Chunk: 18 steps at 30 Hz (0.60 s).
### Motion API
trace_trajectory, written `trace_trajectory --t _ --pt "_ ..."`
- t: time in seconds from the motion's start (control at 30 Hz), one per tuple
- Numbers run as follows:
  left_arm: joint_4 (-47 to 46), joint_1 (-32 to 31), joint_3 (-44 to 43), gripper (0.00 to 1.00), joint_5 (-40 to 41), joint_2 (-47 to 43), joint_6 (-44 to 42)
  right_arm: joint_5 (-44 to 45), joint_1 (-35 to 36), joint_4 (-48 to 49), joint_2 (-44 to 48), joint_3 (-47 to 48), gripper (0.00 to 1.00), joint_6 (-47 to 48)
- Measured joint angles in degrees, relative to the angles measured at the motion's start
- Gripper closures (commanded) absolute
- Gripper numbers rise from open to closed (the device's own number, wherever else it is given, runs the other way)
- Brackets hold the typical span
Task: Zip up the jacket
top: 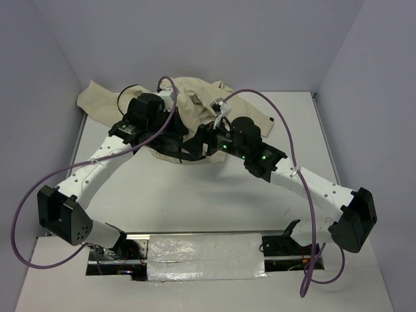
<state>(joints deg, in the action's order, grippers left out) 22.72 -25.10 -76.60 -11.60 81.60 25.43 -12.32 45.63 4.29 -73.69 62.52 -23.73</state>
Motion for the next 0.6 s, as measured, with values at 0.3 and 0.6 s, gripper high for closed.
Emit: trace_trajectory --t 0.3,0.6 --pt "0.11 -0.13 0.09 1.0 1.05 -0.02 3.48 2.21 0.02 -2.12 -7.61 0.61 0.35 0.04" --pt "0.42 -0.13 0.81 1.0 1.2 -0.72 3.21 3.78 -0.04 -5.07 -14.05 3.87 0.35 2.27"
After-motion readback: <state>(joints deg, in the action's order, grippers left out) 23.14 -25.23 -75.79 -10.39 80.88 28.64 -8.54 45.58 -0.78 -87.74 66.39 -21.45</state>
